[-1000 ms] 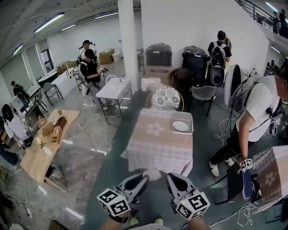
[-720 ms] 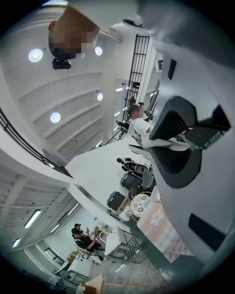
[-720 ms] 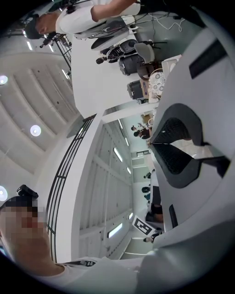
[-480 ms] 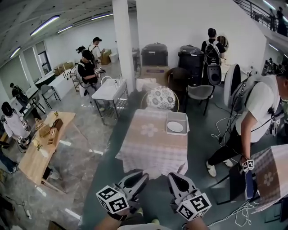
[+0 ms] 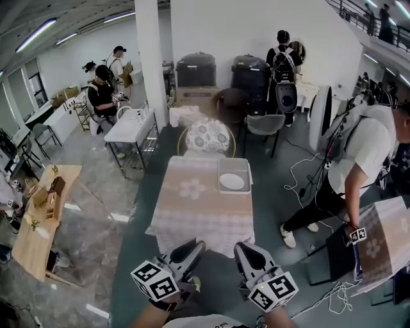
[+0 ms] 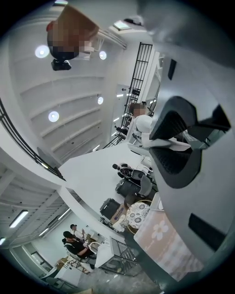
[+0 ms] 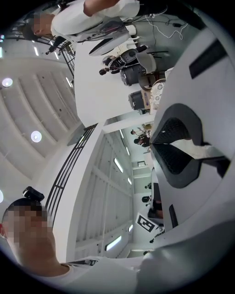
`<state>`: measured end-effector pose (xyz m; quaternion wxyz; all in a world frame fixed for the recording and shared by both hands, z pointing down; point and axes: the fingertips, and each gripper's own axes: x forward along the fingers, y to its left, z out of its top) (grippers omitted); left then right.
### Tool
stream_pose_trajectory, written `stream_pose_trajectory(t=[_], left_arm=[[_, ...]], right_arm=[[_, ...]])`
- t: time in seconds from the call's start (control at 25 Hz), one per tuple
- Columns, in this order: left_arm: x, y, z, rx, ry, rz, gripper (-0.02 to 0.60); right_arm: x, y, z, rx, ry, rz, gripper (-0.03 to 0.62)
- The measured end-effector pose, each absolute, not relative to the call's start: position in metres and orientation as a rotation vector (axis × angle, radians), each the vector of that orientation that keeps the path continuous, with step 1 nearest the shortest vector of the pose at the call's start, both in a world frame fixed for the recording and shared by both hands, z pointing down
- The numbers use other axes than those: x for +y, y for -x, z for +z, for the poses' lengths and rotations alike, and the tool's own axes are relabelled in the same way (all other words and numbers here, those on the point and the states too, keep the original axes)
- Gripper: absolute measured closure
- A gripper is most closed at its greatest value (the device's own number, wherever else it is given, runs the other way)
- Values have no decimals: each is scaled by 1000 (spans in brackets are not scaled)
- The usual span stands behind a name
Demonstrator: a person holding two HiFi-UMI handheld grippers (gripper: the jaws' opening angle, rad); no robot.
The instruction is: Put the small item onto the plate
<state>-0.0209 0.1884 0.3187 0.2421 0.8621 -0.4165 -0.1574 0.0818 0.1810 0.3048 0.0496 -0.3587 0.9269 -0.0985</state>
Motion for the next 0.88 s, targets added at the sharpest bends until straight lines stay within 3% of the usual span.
stream_pose_trajectory(t=[0.48,0.88], left_arm=[[36,70,341,-993,-2396,-346,522],[-50,74,366,-891,-2391,-293,522]], right_arm=[[36,-23,323,2745,1247,-405,580],[-38,-18,338,2721,1385,-423,580]])
